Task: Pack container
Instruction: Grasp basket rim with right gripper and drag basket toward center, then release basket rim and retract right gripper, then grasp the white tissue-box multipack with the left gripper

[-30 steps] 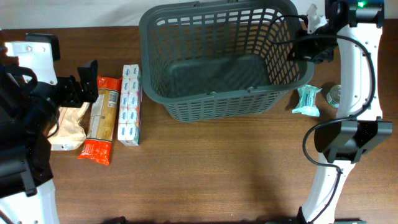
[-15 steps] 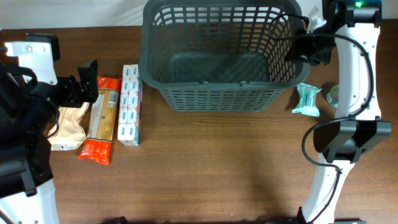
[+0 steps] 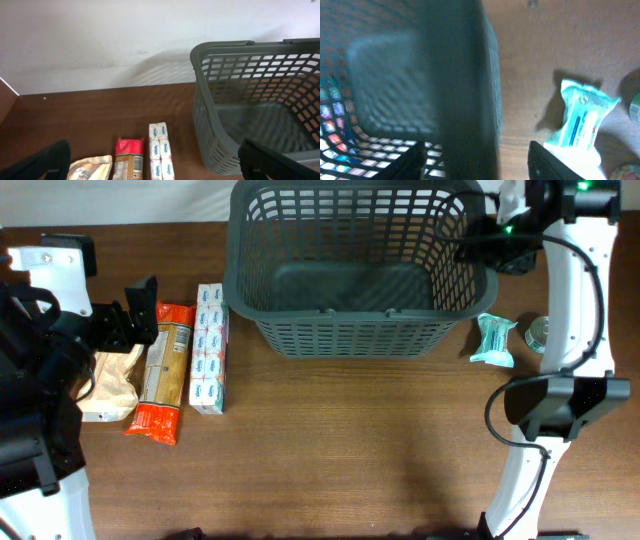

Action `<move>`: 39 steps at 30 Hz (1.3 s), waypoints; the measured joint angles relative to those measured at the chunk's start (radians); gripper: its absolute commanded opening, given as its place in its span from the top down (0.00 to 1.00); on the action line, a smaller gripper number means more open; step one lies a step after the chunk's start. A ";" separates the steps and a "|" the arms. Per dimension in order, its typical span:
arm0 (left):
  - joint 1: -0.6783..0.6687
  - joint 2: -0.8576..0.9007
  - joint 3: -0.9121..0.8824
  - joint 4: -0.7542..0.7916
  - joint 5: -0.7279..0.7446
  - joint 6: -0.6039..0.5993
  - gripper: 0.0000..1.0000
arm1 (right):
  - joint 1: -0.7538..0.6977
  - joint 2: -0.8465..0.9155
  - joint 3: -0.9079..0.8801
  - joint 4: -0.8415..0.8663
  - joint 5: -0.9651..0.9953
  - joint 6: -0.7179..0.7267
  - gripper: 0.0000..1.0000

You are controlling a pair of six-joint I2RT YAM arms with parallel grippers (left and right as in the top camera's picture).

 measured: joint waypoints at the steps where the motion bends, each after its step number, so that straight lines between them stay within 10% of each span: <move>1: 0.000 0.000 0.000 0.000 0.000 0.000 0.01 | 0.000 -0.002 0.025 0.004 -0.002 -0.005 0.26; 12: 0.000 0.000 0.000 0.000 0.002 0.000 0.01 | -0.085 -0.362 0.321 -0.023 0.143 -0.002 0.13; 24: 0.000 0.021 0.003 -0.083 0.029 0.000 0.01 | -0.373 -0.449 0.254 -0.085 0.244 0.097 0.01; 32: 0.000 0.273 0.004 -0.317 -0.064 0.000 0.00 | -0.400 -0.420 0.119 -0.085 0.254 0.109 0.01; 39: -0.032 0.561 0.000 -0.325 -0.100 0.052 0.19 | -0.400 -0.420 0.062 -0.085 0.254 0.111 0.01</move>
